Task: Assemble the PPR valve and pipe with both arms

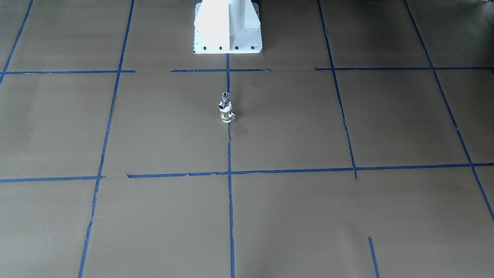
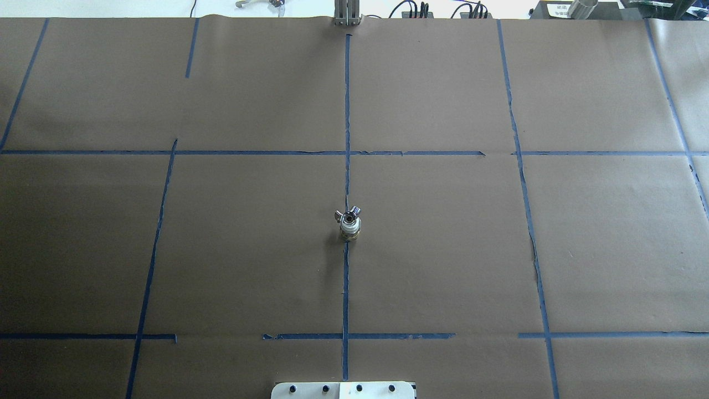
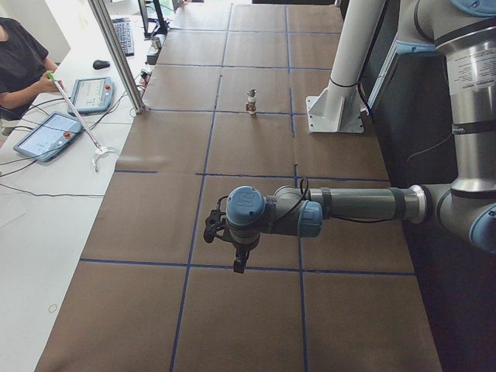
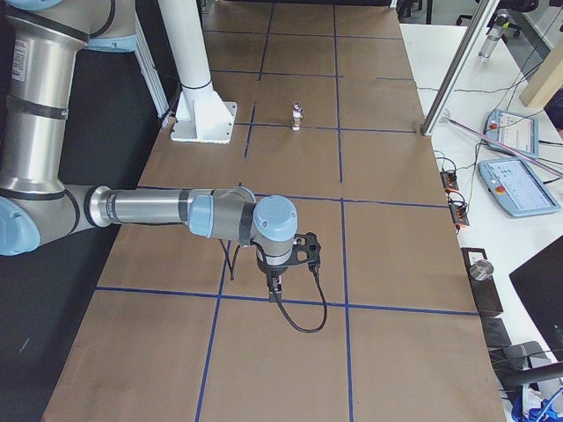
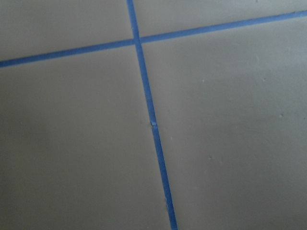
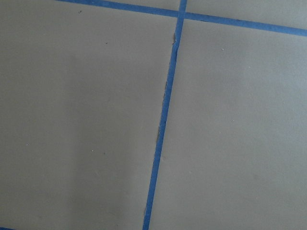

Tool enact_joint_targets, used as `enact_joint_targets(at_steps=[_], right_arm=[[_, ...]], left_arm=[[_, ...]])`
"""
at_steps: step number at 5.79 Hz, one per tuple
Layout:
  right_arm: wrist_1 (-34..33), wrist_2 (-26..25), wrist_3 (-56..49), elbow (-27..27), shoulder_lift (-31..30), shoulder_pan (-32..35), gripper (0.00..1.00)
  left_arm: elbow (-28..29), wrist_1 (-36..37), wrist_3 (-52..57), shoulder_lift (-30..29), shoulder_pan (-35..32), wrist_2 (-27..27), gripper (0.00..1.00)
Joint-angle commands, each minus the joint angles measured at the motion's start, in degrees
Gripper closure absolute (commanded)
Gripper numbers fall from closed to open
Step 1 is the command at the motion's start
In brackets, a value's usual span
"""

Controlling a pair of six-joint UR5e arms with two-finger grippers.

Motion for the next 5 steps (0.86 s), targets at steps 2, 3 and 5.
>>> enact_joint_targets(at_steps=[2,3,5], right_arm=[[3.8,-0.4,1.8,-2.1,0.4,-1.3,0.00],[3.8,-0.4,2.0,-1.8,1.3,-1.3,0.00],[3.2,0.2,2.2,-1.4,1.9,-1.3,0.00]], left_arm=[[-0.8,5.5,-0.4,-3.5,0.4,2.5,0.00],[-0.6,5.7,-0.4,-4.2,0.4,4.2,0.00],[0.3,4.7,0.1,-3.3,0.5,4.6,0.00]])
